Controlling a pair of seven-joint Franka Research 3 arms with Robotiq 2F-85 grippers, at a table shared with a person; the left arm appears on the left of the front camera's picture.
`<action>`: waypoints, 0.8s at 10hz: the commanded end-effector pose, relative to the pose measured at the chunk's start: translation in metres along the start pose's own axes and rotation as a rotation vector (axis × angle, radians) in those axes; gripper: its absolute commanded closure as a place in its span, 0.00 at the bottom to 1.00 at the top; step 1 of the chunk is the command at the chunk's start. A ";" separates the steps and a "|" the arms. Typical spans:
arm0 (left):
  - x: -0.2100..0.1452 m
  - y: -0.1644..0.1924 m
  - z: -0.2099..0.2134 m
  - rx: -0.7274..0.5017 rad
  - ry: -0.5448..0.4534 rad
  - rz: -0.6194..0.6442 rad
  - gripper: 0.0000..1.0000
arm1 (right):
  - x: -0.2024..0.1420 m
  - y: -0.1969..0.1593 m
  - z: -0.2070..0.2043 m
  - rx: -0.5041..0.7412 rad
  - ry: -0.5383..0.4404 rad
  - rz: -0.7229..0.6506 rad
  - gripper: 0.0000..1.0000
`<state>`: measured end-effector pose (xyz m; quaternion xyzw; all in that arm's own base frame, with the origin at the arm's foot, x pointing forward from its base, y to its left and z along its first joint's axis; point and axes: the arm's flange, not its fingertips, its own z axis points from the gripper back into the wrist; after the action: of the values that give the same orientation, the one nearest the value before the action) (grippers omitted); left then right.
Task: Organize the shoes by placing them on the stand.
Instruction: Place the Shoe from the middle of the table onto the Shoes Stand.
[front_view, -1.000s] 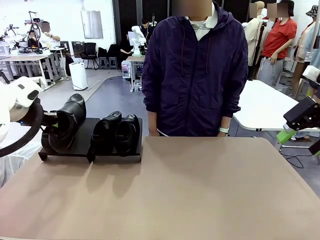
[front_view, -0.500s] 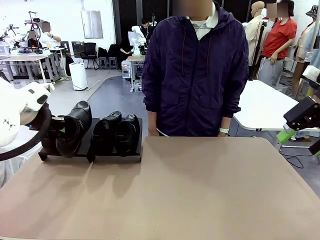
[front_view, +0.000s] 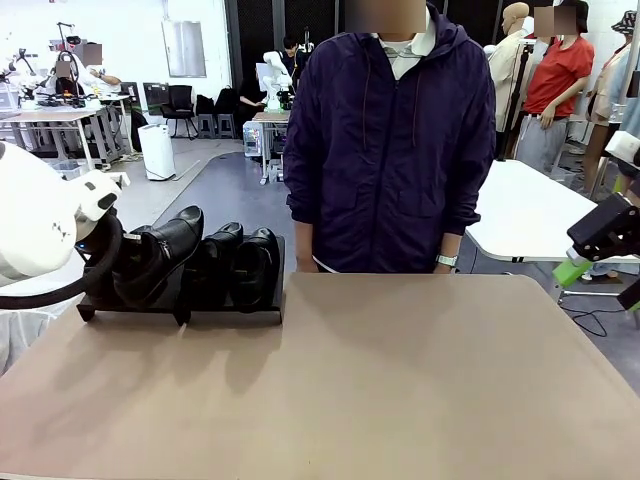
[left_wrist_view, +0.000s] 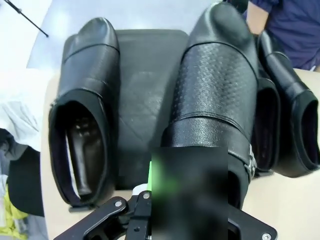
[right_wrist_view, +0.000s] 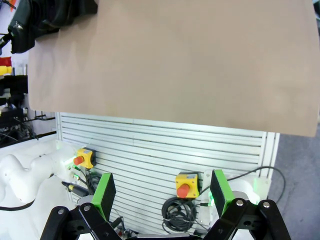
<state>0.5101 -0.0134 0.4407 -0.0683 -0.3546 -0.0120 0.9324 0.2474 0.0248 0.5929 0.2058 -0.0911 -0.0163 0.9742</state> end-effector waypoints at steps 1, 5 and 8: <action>0.010 0.013 -0.021 0.019 -0.079 -0.022 1.00 | 0.002 0.001 0.003 0.028 0.004 0.020 0.00; 0.013 0.018 -0.016 -0.028 -0.095 0.101 1.00 | 0.002 0.001 0.003 0.028 0.004 0.020 0.00; 0.011 0.018 -0.024 -0.014 -0.090 0.087 1.00 | 0.002 0.001 0.003 0.028 0.004 0.020 0.00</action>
<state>0.5213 -0.0091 0.4408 -0.0858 -0.3823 0.0419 0.9191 0.2473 0.0248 0.5929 0.2058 -0.0910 -0.0163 0.9742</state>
